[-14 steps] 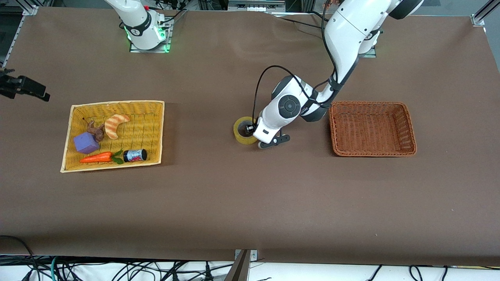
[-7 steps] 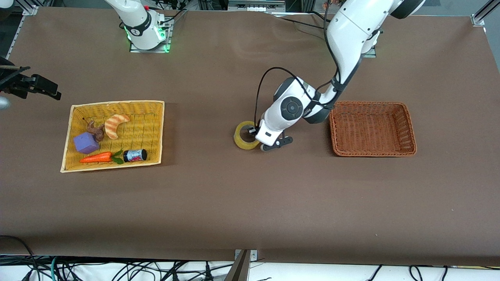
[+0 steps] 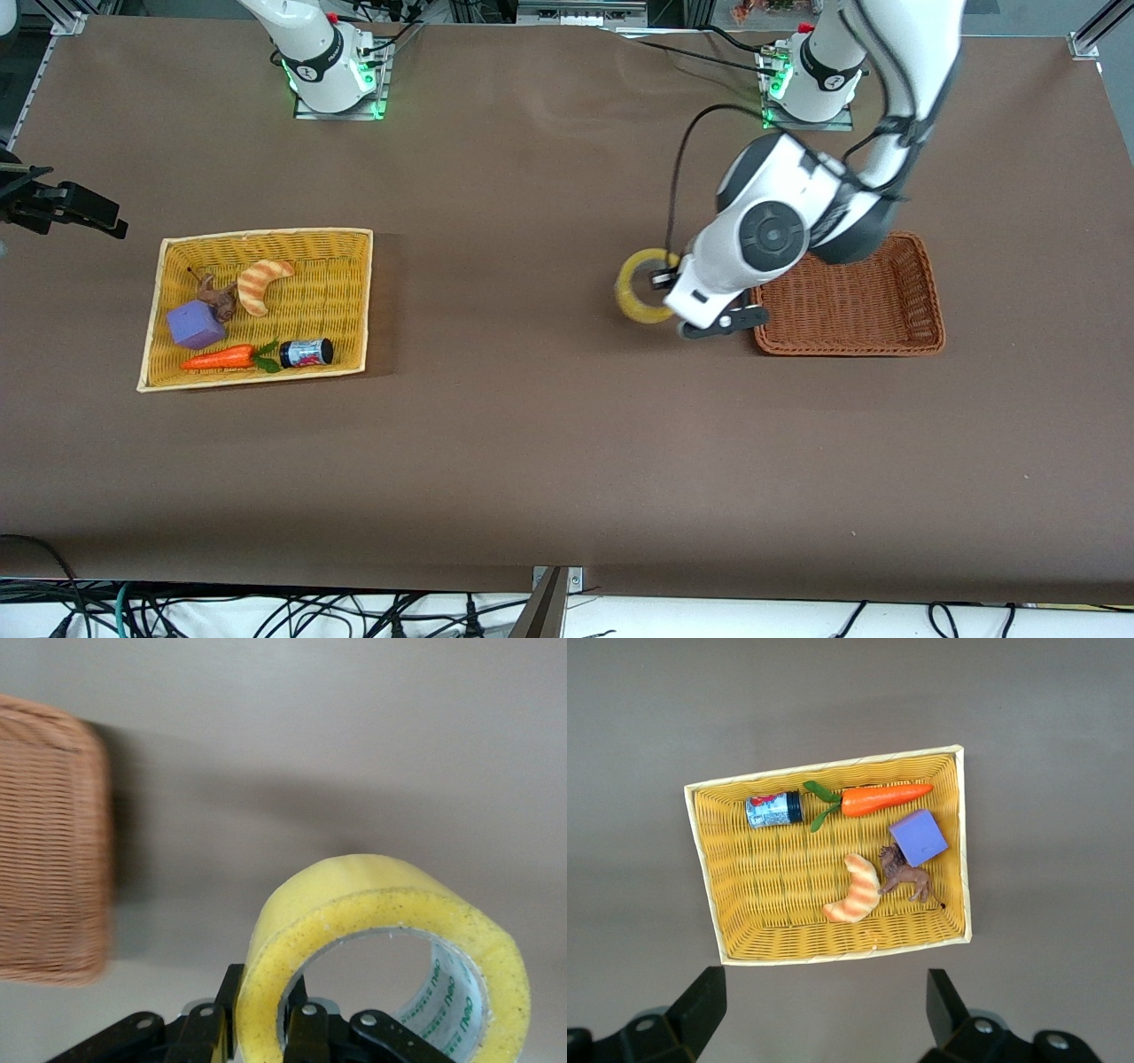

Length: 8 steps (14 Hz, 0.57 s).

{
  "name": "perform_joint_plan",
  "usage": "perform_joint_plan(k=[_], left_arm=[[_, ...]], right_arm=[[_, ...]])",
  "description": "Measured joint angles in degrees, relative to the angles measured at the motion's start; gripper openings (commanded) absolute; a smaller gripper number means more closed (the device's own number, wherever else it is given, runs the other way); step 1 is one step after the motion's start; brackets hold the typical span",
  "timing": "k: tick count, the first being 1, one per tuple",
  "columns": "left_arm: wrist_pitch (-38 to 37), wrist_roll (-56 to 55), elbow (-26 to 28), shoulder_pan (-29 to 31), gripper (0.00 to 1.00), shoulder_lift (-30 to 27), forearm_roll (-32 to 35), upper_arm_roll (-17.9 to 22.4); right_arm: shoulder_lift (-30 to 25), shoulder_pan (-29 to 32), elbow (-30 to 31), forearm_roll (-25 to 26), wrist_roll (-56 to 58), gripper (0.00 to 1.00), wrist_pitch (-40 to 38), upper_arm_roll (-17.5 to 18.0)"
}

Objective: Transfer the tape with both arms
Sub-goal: 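Carry the tape roll with the left gripper into the wicker basket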

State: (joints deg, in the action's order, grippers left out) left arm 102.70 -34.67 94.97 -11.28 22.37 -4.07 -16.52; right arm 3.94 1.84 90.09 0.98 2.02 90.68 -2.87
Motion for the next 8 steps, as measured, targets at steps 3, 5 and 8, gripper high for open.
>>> perform_joint_plan(k=[3,5,8], left_arm=[[-3.9,17.2,6.0,9.3,0.0,-6.4,0.6,0.2],[-3.8,26.1,10.0,15.5,0.0,-8.1,1.2,0.3],[-2.4,32.1,12.9,19.7,0.0,-7.7,5.2,0.3]], right_arm=[[0.3,0.0,0.0,-0.1,0.0,1.0,0.0,0.1],[0.3,0.0,0.0,-0.1,0.0,1.0,0.0,0.2],[0.3,0.0,0.0,-0.1,0.0,1.0,0.0,0.2]])
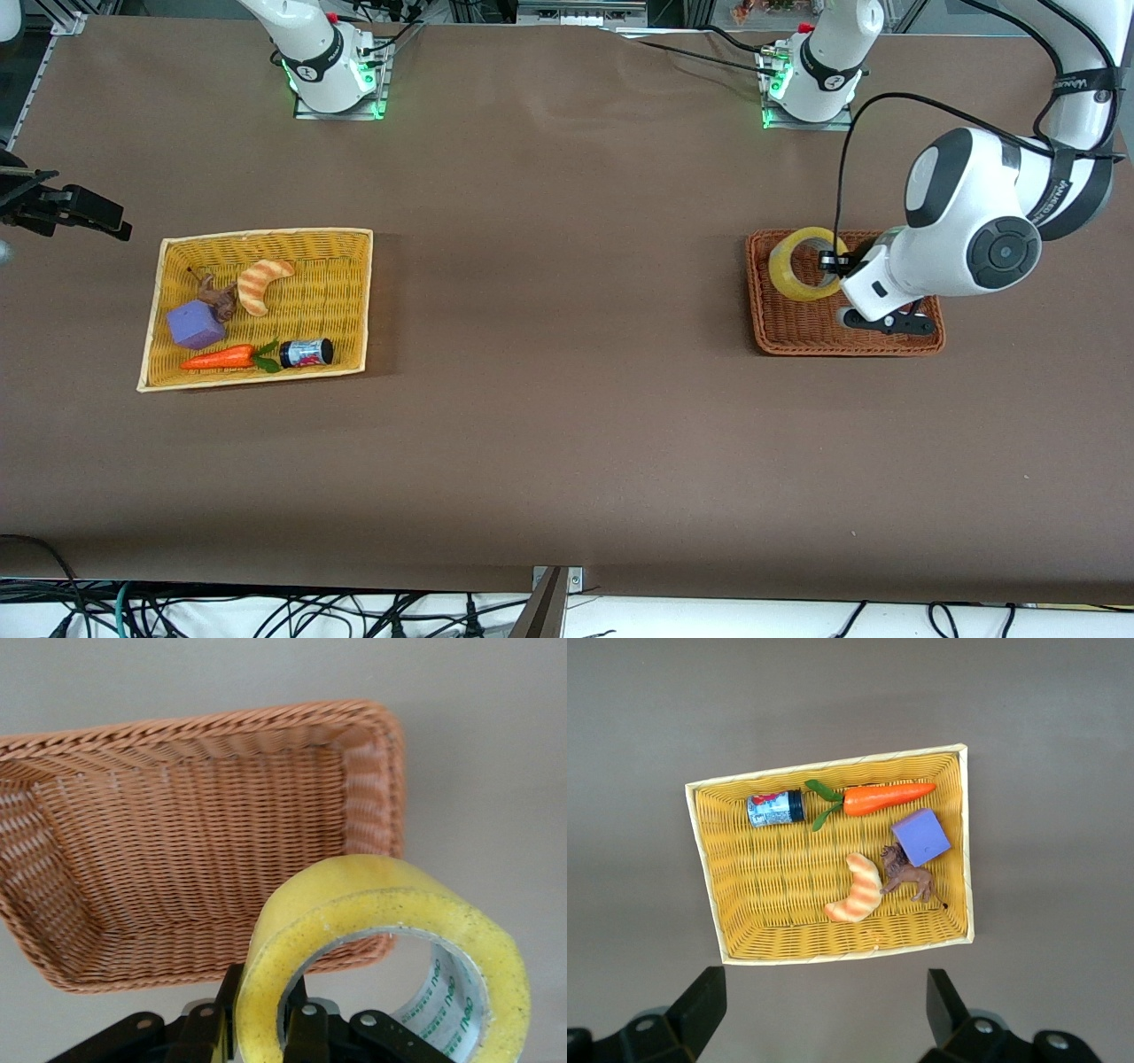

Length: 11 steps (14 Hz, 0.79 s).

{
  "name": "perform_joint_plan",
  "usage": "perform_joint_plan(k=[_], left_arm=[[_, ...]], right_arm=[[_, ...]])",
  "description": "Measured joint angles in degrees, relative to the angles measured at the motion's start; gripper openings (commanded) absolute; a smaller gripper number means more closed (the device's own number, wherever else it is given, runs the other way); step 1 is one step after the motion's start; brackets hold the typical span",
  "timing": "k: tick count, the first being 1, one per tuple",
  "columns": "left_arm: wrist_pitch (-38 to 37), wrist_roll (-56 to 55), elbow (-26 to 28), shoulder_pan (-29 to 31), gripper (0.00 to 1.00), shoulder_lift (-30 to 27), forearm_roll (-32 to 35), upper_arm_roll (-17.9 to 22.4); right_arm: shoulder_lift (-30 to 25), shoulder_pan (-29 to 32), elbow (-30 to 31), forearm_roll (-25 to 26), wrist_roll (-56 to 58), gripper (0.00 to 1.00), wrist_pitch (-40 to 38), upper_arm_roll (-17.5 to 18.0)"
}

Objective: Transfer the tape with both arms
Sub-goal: 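Carry the tape roll with the left gripper into the wicker basket, then open the left gripper to release the tape in the basket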

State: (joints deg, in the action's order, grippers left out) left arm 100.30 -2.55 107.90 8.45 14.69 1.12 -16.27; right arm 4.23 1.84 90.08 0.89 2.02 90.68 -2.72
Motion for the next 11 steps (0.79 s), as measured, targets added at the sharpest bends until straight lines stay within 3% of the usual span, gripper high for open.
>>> perform_joint_plan(k=[4,6,7,8,9,10,11], left_arm=[[16.7,9.2,11.2,6.1,0.0,1.1,0.5,0.0],[20.6,10.7,14.2,7.5,0.0,3.1,0.5,0.0],[21.3,10.8,14.5,7.6,0.1,4.0,0.5,-0.1],[21.9,10.9,14.4,7.5,0.43,4.7,0.6,-0.3],[22.6,10.9,14.4,7.4,0.67,5.2,1.5,-0.5],[23.1,10.9,14.4,7.4,0.76,5.6,2.9,-0.7],[23.2,10.9,14.1,7.4,0.77,6.0,3.6,-0.8]], right_arm=[[0.0,0.0,0.0,-0.1,0.0,1.0,0.0,0.3],[0.0,-0.1,0.0,-0.1,0.0,1.0,0.0,0.5],[0.0,-0.1,0.0,-0.1,0.0,1.0,0.0,0.5],[0.0,-0.1,0.0,-0.1,0.0,1.0,0.0,0.5],[0.0,-0.1,0.0,-0.1,0.0,1.0,0.0,0.5],[0.0,-0.1,0.0,-0.1,0.0,1.0,0.0,0.5],[0.0,-0.1,0.0,-0.1,0.0,1.0,0.0,0.5]])
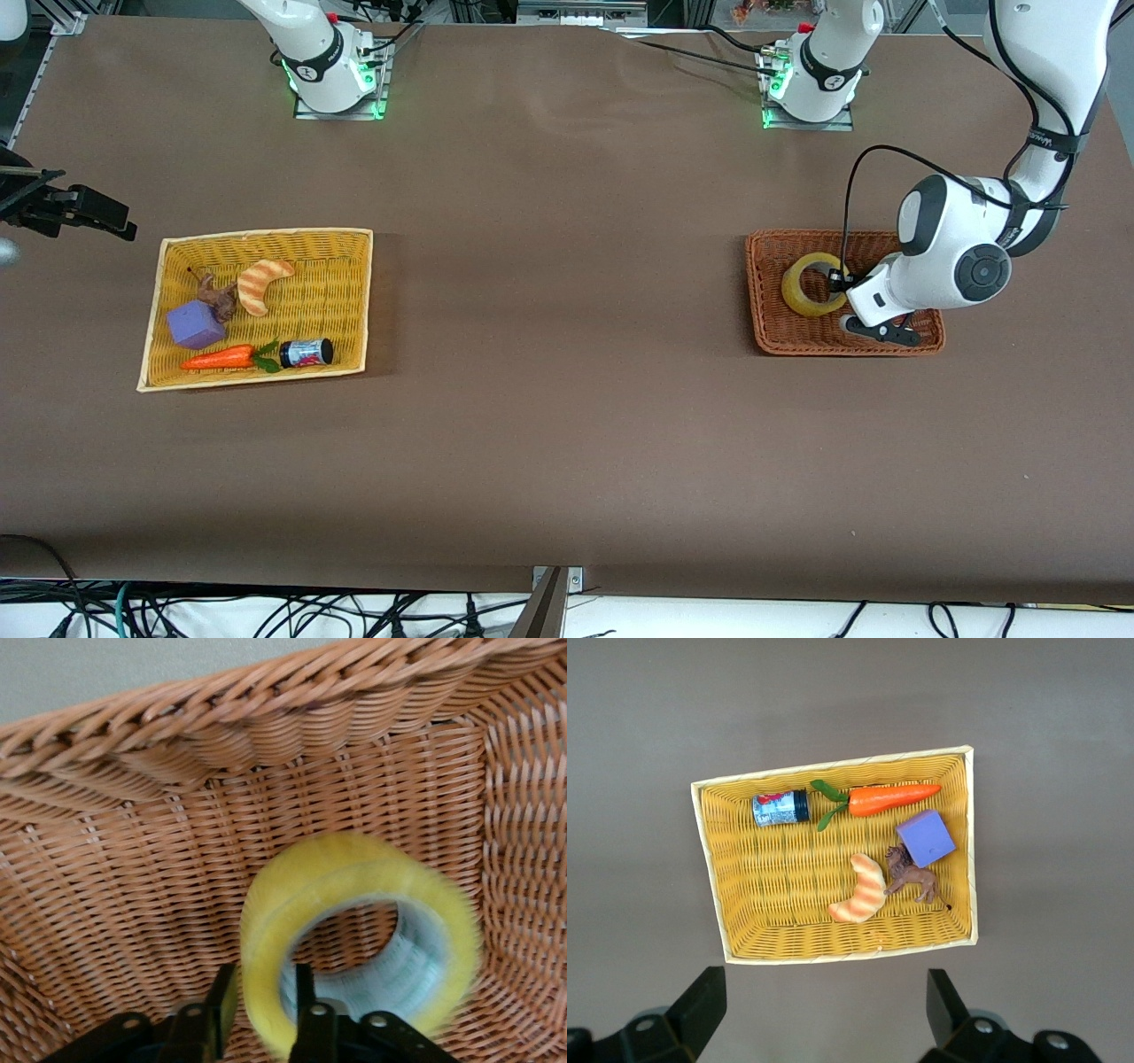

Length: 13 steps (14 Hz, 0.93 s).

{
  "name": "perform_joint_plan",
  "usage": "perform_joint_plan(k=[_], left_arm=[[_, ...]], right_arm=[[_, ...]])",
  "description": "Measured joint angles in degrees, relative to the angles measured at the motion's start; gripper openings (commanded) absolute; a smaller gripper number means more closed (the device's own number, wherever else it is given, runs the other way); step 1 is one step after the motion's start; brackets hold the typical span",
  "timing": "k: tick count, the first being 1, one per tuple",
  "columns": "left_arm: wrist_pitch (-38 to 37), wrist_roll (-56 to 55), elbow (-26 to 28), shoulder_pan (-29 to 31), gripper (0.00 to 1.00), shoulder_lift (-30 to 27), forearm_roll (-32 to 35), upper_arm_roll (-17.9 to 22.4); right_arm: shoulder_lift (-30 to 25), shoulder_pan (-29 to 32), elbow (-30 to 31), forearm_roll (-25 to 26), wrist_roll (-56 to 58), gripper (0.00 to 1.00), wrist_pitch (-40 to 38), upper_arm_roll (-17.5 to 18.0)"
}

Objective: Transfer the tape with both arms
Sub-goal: 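Open the left gripper to release the tape in the basket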

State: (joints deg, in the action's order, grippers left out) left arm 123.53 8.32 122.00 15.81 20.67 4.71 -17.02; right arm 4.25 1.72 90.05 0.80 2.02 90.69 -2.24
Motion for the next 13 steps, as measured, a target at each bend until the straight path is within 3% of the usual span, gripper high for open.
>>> perform_joint_plan(k=[6,10,13], left_arm=[[-1.2,0.1,-3.1,0.1,0.79,-1.2,0.2,-0.2],[-10.1,0.0,-7.0,0.0,0.85,-13.4,0.2,-5.0],[-23.0,0.0,-15.5,-0.2,0.85,-19.8,0.1,-6.0]], right_arm=[[0.0,0.0,0.0,0.0,0.0,1.0,0.0,0.0],[0.0,0.0,-0.1,0.0,0.0,1.0,0.0,0.0],[0.0,0.0,-0.1,0.0,0.0,1.0,0.0,0.0]])
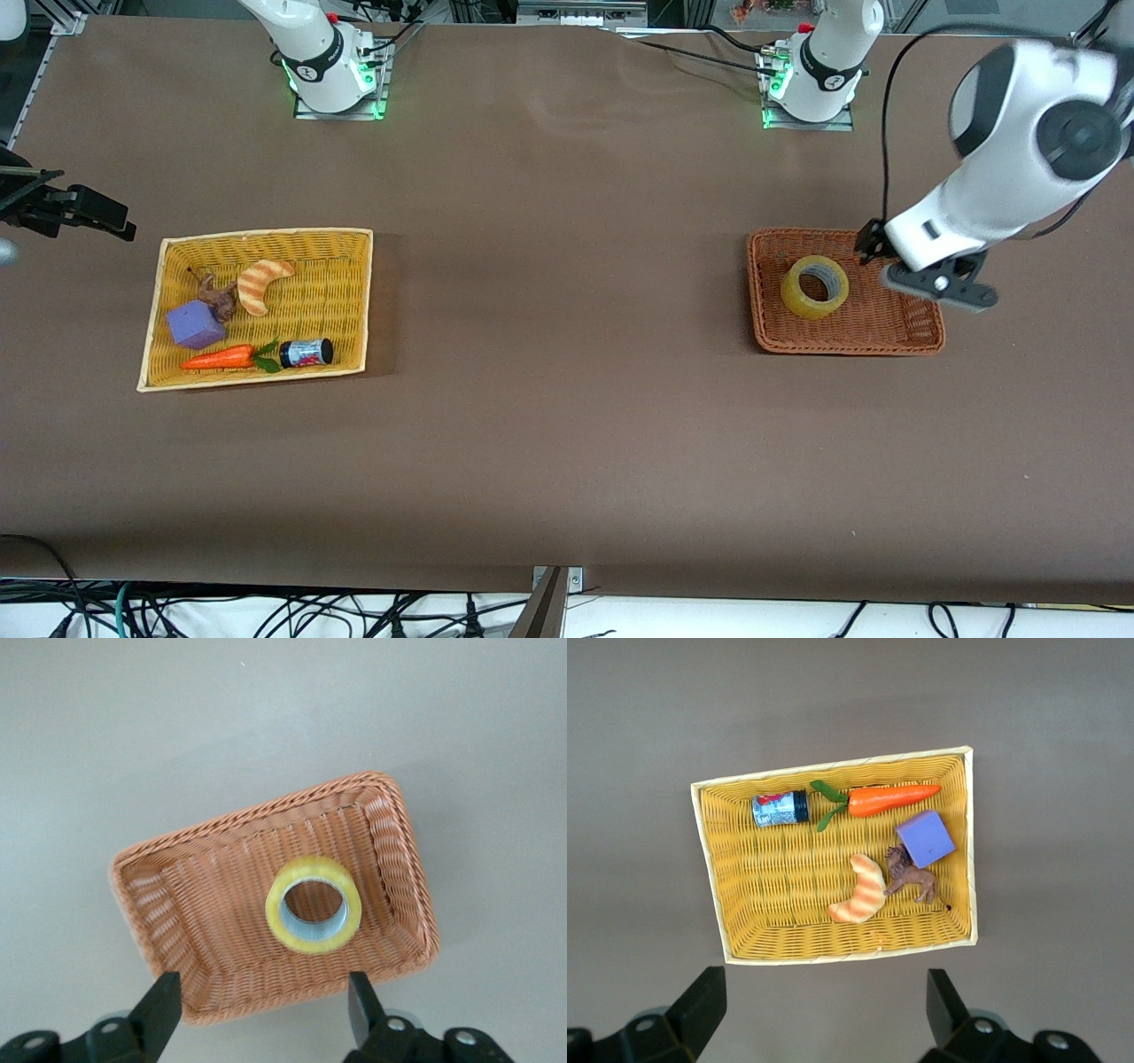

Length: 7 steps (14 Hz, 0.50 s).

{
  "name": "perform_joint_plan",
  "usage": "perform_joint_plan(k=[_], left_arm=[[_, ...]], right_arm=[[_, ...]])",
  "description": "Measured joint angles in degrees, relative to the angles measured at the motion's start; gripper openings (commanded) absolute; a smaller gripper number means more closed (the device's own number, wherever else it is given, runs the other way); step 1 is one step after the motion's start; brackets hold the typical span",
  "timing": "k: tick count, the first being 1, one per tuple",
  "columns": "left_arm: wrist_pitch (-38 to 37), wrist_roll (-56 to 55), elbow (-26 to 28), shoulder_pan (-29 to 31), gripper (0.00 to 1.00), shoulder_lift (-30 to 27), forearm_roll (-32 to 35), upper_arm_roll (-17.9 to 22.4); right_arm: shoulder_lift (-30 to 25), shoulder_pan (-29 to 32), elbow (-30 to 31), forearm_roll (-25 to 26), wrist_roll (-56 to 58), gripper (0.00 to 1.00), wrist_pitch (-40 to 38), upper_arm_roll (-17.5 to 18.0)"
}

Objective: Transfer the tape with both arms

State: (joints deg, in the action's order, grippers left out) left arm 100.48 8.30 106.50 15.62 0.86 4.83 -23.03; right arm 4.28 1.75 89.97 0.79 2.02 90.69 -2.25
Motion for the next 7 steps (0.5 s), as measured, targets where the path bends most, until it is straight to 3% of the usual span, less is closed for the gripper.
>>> perform_joint_plan(k=[1,2,5,6,7], left_arm=[[-3.8,0.0,-3.4,0.0,0.89,-0.3,0.0,-0.2],[-6.1,0.0,-5.9,-0.1,1.0,-0.2,0.0,-0.8],[-8.4,0.0,-9.2,-0.8,1.0,0.5,-0.3,-1.7],[-8.5,0.0,-9.4,-2.3,1.0,0.6,-0.6,-0.6],[-8.5,0.0,-9.5,-6.2,1.0,0.6,-0.7,3.2]], right_arm=[[0.0,0.0,0.0,0.0,0.0,1.0,0.0,0.0],[0.0,0.0,0.0,0.0,0.0,1.0,0.0,0.0],[0.0,0.0,0.0,0.0,0.0,1.0,0.0,0.0],[0.0,0.0,0.0,0.0,0.0,1.0,0.0,0.0],[0.0,0.0,0.0,0.0,0.0,1.0,0.0,0.0]])
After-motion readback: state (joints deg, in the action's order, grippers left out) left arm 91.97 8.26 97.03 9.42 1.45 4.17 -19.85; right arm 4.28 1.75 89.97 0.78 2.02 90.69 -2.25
